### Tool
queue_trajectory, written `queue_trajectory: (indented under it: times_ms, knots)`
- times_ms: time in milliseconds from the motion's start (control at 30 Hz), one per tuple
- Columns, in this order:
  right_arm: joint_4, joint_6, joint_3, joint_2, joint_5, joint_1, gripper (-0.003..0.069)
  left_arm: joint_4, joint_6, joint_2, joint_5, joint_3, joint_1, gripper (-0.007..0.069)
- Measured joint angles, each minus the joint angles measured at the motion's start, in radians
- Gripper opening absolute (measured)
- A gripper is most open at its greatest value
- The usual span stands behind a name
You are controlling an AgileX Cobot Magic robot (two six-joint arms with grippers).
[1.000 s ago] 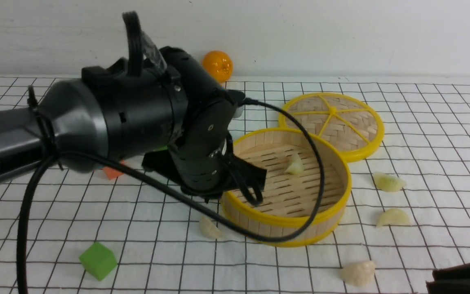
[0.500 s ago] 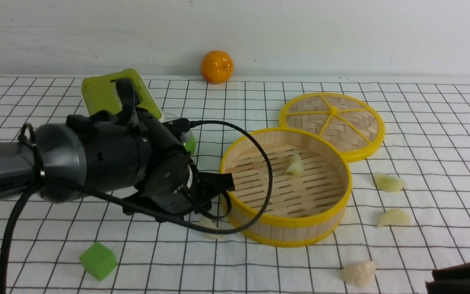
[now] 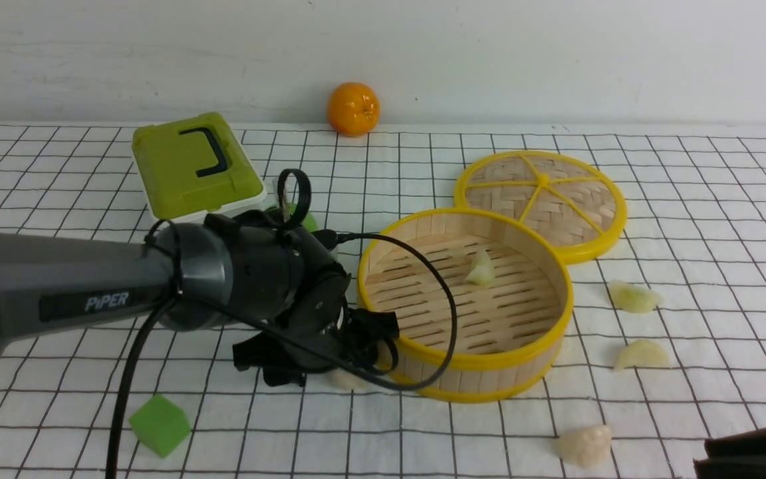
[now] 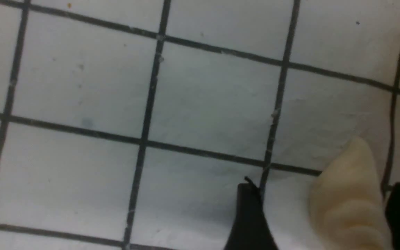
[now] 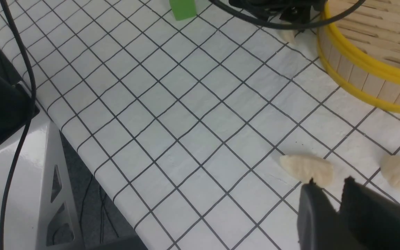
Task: Put the dumplings into the steamer on the table with the white tablecloth.
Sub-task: 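Reach for and grasp a dumpling on the table with the left gripper, then place the dumpling into the bamboo steamer basket with the left gripper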
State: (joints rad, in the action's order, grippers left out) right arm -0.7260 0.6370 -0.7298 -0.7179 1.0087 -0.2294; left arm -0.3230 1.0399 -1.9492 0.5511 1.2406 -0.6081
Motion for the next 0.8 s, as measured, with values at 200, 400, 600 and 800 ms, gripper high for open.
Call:
queue_trajectory:
  times_ms: [200, 400, 600, 800]
  knots:
    - [0.0, 0.0, 0.0, 0.0, 0.0, 0.0, 0.0122, 0.037, -0.104, 0.0, 0.036, 0.006, 0.0, 0.0167]
    - [0.0, 0.0, 0.0, 0.0, -0.001, 0.0, 0.0125, 0.118, -0.306, 0.027, 0.153, 0.051, 0.0, 0.0182]
    - [0.0, 0.0, 0.0, 0.0, -0.019, 0.0, 0.0125, 0.265, -0.574, 0.111, 0.248, 0.311, 0.0, 0.0182]
    - [0.0, 0.0, 0.0, 0.0, -0.036, 0.0, 0.0128, 0.347, -0.698, -0.013, 0.276, 0.564, 0.0, 0.0182]
